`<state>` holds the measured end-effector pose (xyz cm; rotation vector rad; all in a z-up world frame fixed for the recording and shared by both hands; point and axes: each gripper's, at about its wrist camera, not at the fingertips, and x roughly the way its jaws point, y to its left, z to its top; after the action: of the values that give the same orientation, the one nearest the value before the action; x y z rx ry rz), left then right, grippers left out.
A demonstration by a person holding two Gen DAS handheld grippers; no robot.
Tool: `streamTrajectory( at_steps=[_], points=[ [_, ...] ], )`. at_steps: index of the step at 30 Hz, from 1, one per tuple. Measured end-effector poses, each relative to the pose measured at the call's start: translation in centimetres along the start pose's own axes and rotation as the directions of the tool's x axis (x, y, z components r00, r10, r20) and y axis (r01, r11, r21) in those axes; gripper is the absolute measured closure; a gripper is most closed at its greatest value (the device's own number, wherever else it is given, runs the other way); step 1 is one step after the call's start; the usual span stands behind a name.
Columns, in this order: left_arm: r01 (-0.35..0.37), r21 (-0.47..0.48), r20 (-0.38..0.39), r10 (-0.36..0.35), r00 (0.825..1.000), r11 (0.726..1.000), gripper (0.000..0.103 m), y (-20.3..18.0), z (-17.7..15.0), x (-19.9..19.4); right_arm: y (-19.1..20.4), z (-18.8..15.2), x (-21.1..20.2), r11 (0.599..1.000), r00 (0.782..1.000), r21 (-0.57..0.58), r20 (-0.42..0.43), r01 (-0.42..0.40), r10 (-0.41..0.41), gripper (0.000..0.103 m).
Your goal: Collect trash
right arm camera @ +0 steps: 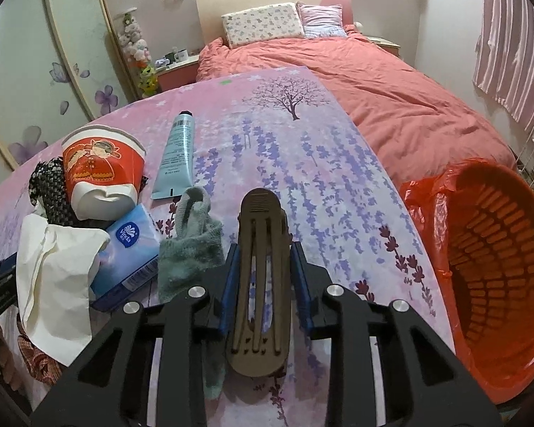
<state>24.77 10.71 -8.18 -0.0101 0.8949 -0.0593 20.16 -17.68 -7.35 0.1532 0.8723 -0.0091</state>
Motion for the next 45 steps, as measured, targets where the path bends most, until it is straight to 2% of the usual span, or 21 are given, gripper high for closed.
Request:
streamTrajectory(
  at_steps=[10, 19, 25, 35, 40, 45],
  points=[
    [0.014, 0.005, 0.017, -0.014, 1.000, 1.000, 0.064, 0.1, -0.1, -0.7, -1.8, -0.3, -1.9, 0.998, 0.998, 0.052, 0.048, -0.032, 0.029, 0.074],
    [0.024, 0.012, 0.074, -0.025, 0.997, 1.000, 0.065, -0.2, -0.5, -4.0, -2.4, -0.5, -3.8, 0.997, 0.996, 0.059, 0.085, -0.041, 0.036, 0.074],
    [0.048, 0.025, 0.122, -0.051, 0.991, 0.999, 0.065, -1.8, 0.0, -7.1, -3.4, -0.7, -6.6, 0.998, 0.990, 0.062, 0.142, -0.033, 0.024, 0.074],
    [0.160, 0.120, 0.197, -0.181, 0.963, 0.980, 0.065, -9.2, 1.0, -12.2, -7.1, -1.2, -10.5, 0.994, 0.973, 0.099, 0.221, 0.046, -0.067, 0.074],
    [0.236, 0.180, 0.202, -0.270, 0.941, 0.955, 0.065, -14.1, 1.2, -13.4, -9.7, -1.6, -11.8, 0.987, 0.960, 0.137, 0.252, 0.086, -0.119, 0.074],
    [0.318, 0.226, 0.169, -0.359, 0.918, 0.921, 0.065, -19.3, 1.3, -13.2, -13.0, -1.8, -12.9, 0.975, 0.949, 0.187, 0.269, 0.117, -0.165, 0.074]
  ],
)
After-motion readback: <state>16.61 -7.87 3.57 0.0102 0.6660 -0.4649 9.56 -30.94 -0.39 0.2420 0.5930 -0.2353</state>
